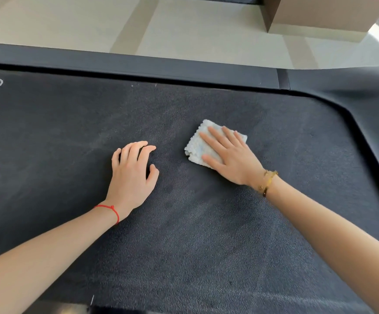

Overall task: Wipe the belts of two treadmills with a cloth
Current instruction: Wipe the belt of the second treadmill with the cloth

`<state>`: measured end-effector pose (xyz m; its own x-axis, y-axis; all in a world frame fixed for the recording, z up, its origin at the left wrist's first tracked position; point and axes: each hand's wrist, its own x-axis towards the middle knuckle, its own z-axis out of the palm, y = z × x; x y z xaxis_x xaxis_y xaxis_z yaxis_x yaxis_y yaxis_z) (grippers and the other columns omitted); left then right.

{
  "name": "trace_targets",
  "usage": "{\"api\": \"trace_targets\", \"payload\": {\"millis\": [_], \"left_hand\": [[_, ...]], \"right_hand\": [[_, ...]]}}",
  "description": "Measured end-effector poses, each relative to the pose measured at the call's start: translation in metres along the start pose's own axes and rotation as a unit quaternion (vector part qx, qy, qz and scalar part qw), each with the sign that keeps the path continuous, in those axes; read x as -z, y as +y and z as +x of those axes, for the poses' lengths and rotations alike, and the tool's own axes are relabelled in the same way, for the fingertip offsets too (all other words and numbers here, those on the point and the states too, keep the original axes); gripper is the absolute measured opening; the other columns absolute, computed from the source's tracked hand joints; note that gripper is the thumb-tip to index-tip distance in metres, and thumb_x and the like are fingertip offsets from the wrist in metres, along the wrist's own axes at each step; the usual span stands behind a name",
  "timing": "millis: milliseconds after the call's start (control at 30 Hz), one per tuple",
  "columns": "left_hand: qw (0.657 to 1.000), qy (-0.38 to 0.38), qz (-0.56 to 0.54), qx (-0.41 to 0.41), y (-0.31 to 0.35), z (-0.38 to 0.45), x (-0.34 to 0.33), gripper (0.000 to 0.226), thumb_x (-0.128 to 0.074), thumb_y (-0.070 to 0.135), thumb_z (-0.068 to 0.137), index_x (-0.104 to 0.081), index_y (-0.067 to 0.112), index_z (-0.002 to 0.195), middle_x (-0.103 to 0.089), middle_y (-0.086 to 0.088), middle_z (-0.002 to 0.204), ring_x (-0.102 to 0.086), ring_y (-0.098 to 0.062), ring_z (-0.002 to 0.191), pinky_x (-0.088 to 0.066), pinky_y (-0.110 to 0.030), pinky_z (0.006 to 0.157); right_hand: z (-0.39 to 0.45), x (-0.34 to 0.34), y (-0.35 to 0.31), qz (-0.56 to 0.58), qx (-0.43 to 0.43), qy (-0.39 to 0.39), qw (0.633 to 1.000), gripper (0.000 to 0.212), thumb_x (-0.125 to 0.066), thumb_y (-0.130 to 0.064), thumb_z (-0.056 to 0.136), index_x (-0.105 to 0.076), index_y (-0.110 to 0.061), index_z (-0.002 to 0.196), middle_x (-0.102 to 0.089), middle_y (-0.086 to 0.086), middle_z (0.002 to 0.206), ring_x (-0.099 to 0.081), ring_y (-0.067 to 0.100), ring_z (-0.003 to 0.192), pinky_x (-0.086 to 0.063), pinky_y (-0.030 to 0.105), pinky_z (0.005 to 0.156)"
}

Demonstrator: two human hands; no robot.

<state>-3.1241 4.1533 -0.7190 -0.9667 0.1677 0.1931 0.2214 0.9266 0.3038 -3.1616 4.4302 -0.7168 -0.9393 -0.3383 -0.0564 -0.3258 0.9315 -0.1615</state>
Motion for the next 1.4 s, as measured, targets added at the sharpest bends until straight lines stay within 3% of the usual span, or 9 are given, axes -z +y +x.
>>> {"api": "trace_targets", "payload": {"millis": [267, 367, 567, 633, 867, 967, 1167, 1300, 1400], "left_hand": [[1.0, 0.004, -0.004, -0.001, -0.001, 0.001, -0.001, 0.039, -0.055, 0.02, 0.095, -0.056, 0.014, 0.133, -0.05, -0.005, 0.142, -0.041, -0.027, 0.136, -0.025, -0.053, 0.118], [1.0, 0.0, -0.004, -0.001, 0.0, 0.001, 0.0, 0.042, -0.047, 0.026, 0.094, -0.056, 0.014, 0.133, -0.05, -0.004, 0.142, -0.041, -0.027, 0.136, -0.025, -0.053, 0.118], [1.0, 0.003, -0.005, -0.001, 0.0, 0.001, -0.002, 0.04, -0.05, 0.023, 0.095, -0.056, 0.014, 0.133, -0.05, -0.005, 0.142, -0.041, -0.027, 0.136, -0.026, -0.053, 0.118], [1.0, 0.005, -0.007, -0.001, 0.0, 0.0, -0.002, 0.04, -0.049, 0.023, 0.096, -0.056, 0.013, 0.134, -0.05, -0.005, 0.142, -0.041, -0.027, 0.137, -0.025, -0.053, 0.119], [1.0, -0.014, 0.013, 0.009, 0.0, -0.001, -0.003, 0.043, -0.047, 0.023, 0.099, -0.051, 0.014, 0.141, -0.046, -0.004, 0.149, -0.036, -0.025, 0.143, -0.02, -0.052, 0.123], [0.998, -0.02, 0.05, 0.016, 0.003, -0.005, -0.001, 0.046, -0.045, 0.024, 0.099, -0.05, 0.013, 0.144, -0.045, -0.008, 0.15, -0.036, -0.028, 0.144, -0.022, -0.053, 0.122], [0.999, -0.043, 0.029, 0.003, -0.009, -0.01, 0.006, 0.048, -0.045, 0.027, 0.101, -0.044, 0.017, 0.148, -0.038, -0.002, 0.156, -0.03, -0.022, 0.147, -0.018, -0.051, 0.123], [0.999, -0.037, -0.003, -0.015, -0.02, -0.015, 0.008, 0.049, -0.049, 0.026, 0.1, -0.044, 0.016, 0.148, -0.037, -0.003, 0.157, -0.028, -0.02, 0.148, -0.015, -0.047, 0.125], [0.999, -0.03, -0.016, -0.017, -0.023, -0.017, 0.007, 0.048, -0.049, 0.025, 0.1, -0.045, 0.015, 0.147, -0.038, -0.003, 0.156, -0.029, -0.02, 0.148, -0.014, -0.047, 0.126]], "right_hand": [[0.063, 0.02, 0.097, 0.022, -0.231, 0.0, 0.973, 0.064, -0.025, -0.059, 0.1, -0.01, -0.035, 0.157, -0.002, -0.002, 0.166, 0.004, 0.032, 0.152, 0.006, 0.048, 0.122], [0.06, 0.015, 0.076, 0.03, -0.218, 0.007, 0.975, 0.063, -0.025, -0.056, 0.1, -0.01, -0.034, 0.157, -0.002, -0.001, 0.166, 0.004, 0.033, 0.151, 0.007, 0.049, 0.122], [-0.012, -0.002, -0.005, -0.009, -0.005, 0.024, 1.0, 0.062, -0.03, -0.054, 0.101, -0.014, -0.033, 0.157, -0.011, -0.002, 0.165, -0.005, 0.032, 0.152, 0.001, 0.045, 0.121], [-0.021, -0.002, -0.007, 0.004, 0.018, 0.014, 1.0, 0.062, -0.028, -0.057, 0.101, -0.012, -0.037, 0.157, -0.007, -0.006, 0.166, -0.001, 0.027, 0.153, 0.003, 0.043, 0.123], [0.064, 0.02, 0.071, 0.022, -0.166, 0.016, 0.986, 0.062, -0.029, -0.053, 0.102, -0.011, -0.032, 0.158, -0.003, 0.0, 0.166, 0.003, 0.033, 0.152, 0.005, 0.048, 0.122], [0.101, 0.024, 0.066, 0.045, -0.197, 0.001, 0.979, 0.062, -0.025, -0.052, 0.101, -0.01, -0.03, 0.158, -0.003, 0.001, 0.166, 0.006, 0.036, 0.151, 0.008, 0.052, 0.121], [0.092, 0.008, -0.031, -0.029, -0.02, 0.001, 0.999, 0.058, -0.026, -0.047, 0.104, -0.015, -0.025, 0.157, -0.015, 0.004, 0.163, -0.007, 0.039, 0.149, -0.004, 0.052, 0.118], [0.035, -0.01, -0.066, -0.019, 0.103, -0.015, 0.994, 0.061, -0.021, -0.053, 0.101, -0.012, -0.032, 0.157, -0.012, -0.001, 0.165, -0.004, 0.031, 0.152, -0.001, 0.048, 0.122], [0.025, -0.006, -0.039, -0.014, 0.092, -0.012, 0.996, 0.061, -0.019, -0.057, 0.1, -0.01, -0.036, 0.156, -0.011, -0.004, 0.165, -0.004, 0.028, 0.152, -0.001, 0.045, 0.123]]}}
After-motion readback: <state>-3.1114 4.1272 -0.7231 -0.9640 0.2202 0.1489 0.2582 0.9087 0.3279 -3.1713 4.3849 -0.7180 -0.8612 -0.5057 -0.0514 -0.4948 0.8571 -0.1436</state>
